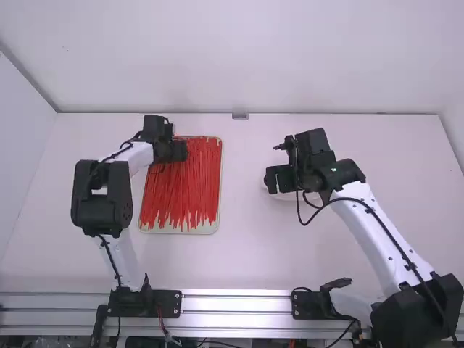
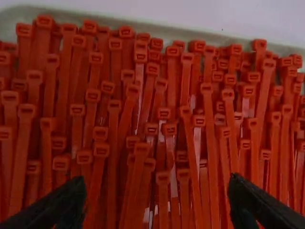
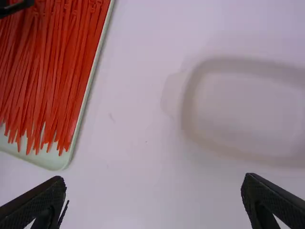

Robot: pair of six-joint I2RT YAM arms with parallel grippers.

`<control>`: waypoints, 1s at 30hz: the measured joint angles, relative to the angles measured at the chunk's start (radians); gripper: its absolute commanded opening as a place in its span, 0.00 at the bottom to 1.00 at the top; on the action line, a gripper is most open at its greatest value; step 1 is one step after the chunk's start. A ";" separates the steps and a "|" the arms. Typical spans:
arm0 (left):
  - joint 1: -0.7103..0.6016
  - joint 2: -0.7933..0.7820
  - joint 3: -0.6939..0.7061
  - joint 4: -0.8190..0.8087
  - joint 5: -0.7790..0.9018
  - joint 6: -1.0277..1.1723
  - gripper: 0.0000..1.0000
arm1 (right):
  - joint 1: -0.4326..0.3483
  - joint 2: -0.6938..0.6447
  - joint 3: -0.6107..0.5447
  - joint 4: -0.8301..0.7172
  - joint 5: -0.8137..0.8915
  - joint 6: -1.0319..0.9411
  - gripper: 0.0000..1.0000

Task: Fasten the cable tie

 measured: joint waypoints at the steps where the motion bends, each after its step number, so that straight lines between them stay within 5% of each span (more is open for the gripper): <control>1: 0.000 0.000 -0.002 0.005 0.000 -0.002 0.61 | 0.000 0.000 0.000 0.000 0.000 0.000 0.98; 6: 0.000 0.000 -0.007 0.035 0.000 -0.002 0.52 | 0.000 0.000 0.000 -0.002 0.000 0.007 0.98; 30: 0.000 0.000 -0.007 0.077 -0.031 -0.002 0.55 | 0.000 0.000 0.000 -0.002 -0.023 -0.003 0.98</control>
